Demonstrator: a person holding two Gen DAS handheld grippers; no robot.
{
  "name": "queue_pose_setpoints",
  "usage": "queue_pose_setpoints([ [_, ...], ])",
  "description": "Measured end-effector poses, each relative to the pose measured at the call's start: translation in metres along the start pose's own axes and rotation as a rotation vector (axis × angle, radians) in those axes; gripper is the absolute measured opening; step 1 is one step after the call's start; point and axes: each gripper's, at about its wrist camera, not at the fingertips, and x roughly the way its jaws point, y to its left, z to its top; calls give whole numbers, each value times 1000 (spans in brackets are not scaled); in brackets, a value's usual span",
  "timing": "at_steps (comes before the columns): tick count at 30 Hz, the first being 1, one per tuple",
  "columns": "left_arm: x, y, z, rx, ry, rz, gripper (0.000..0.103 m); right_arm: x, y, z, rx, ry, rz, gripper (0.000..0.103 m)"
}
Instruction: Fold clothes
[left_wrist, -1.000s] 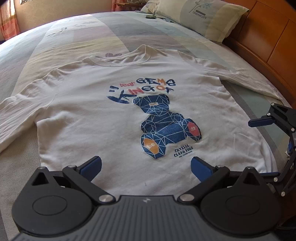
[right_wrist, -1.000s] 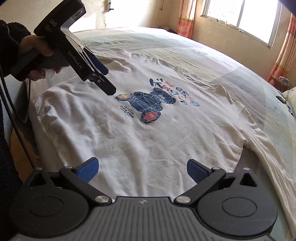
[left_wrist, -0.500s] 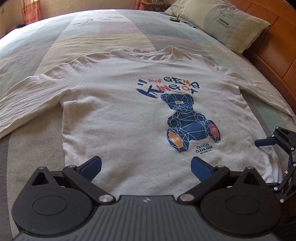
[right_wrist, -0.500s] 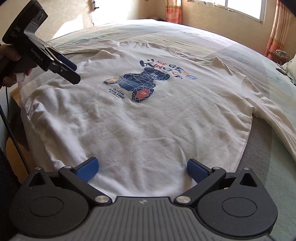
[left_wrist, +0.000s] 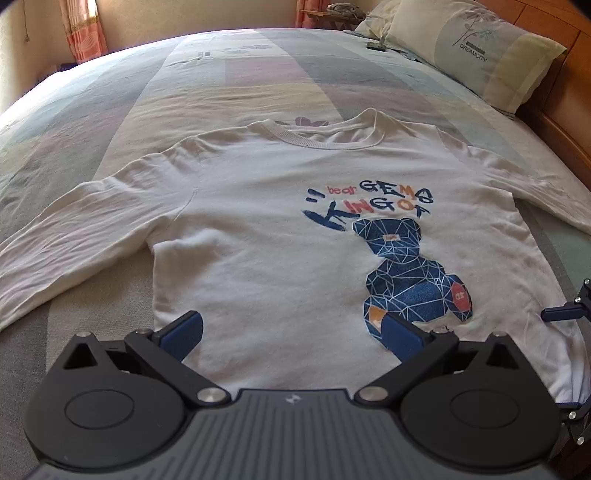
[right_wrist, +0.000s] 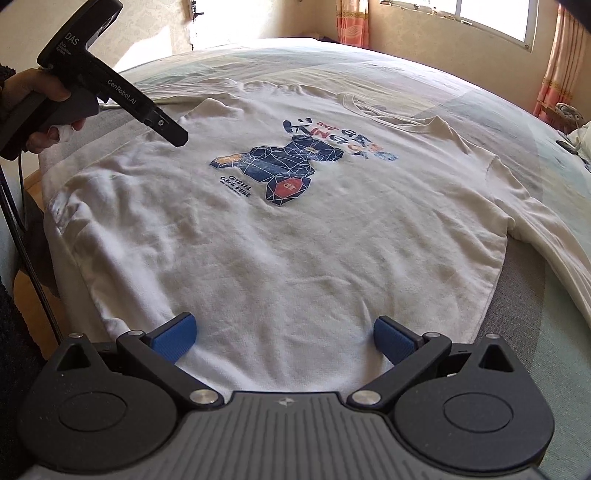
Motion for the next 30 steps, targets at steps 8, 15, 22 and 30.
queue_pose_setpoints([
  [8,35,-24,-9,-19,48,-34,102,-2,-9,14,59,56,3,103],
  [15,30,-19,-9,-62,54,-54,102,-28,-91,36,306,-57,-153,103],
  [22,28,-23,-15,-53,48,-38,102,-21,-195,36,558,-19,-554,103],
  [30,26,-24,-18,-66,48,-19,102,-4,-255,27,742,36,-681,103],
])
